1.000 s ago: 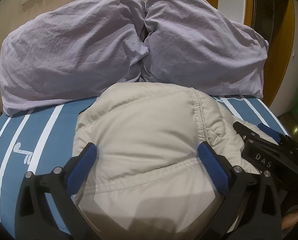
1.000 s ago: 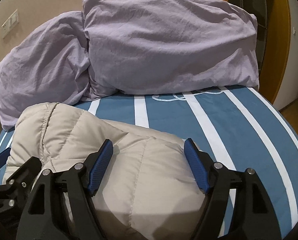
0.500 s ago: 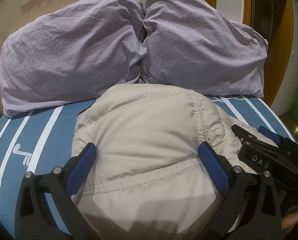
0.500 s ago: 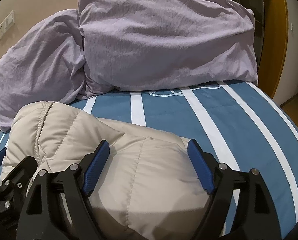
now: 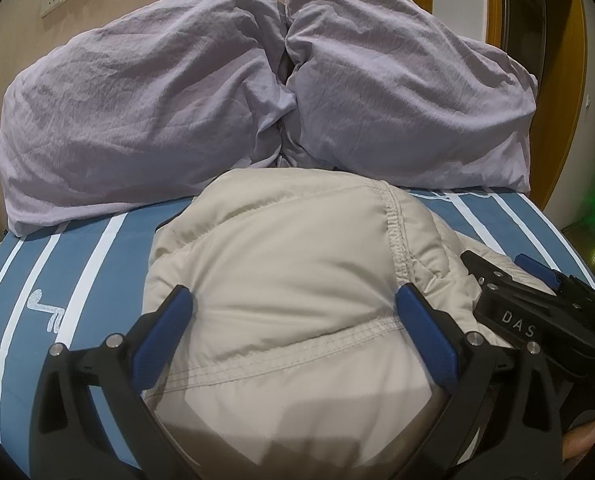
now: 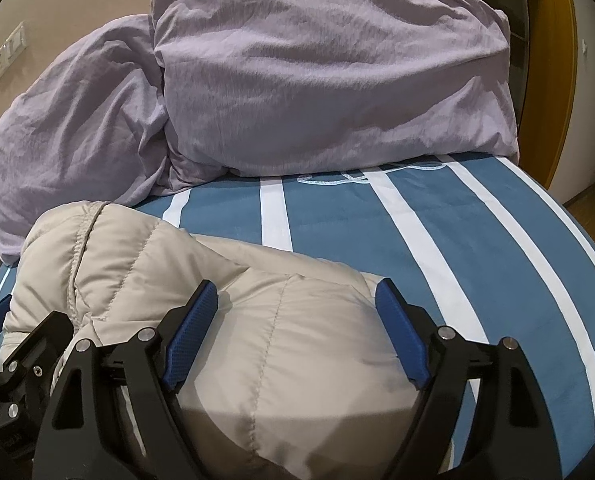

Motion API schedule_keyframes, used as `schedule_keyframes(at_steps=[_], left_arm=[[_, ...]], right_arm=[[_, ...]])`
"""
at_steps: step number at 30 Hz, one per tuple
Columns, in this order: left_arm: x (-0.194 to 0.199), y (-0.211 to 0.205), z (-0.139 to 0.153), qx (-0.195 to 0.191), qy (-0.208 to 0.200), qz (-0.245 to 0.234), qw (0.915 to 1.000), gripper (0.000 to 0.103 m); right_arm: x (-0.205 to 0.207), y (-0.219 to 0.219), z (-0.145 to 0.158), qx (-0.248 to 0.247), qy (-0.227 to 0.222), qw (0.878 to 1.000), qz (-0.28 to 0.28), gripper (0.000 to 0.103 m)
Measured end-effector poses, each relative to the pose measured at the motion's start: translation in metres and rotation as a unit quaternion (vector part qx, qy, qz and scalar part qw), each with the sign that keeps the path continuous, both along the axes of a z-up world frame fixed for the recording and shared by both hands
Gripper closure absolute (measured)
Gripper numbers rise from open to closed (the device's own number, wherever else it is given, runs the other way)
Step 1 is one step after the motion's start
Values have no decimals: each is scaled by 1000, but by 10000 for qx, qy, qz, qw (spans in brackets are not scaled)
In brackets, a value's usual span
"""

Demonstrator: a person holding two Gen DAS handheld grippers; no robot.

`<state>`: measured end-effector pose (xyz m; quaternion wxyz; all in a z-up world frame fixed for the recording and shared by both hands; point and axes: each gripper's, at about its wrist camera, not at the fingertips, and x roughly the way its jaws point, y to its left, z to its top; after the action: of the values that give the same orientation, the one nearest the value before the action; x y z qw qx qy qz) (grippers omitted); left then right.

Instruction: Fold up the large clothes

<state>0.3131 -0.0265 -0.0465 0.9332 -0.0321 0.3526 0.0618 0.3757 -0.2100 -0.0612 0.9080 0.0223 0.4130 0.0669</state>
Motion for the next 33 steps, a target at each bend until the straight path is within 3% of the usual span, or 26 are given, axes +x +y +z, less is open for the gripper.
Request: schedule_keyframes(at_steps=[11, 18, 24, 33], left_arm=[[2, 3, 12, -61, 208, -11, 9998, 2], [14, 12, 48, -180, -112, 105, 9997, 2], [36, 13, 33, -93, 260, 156, 9995, 2], [44, 16, 14, -305, 381, 146, 9987, 2]], right_arm=[[6, 4, 14, -304, 271, 9992, 53, 18], [5, -5, 53, -54, -215, 9997, 87, 18], [10, 2, 29, -249, 46, 9996, 157, 18], [12, 0, 8, -158, 108, 9998, 50, 18]])
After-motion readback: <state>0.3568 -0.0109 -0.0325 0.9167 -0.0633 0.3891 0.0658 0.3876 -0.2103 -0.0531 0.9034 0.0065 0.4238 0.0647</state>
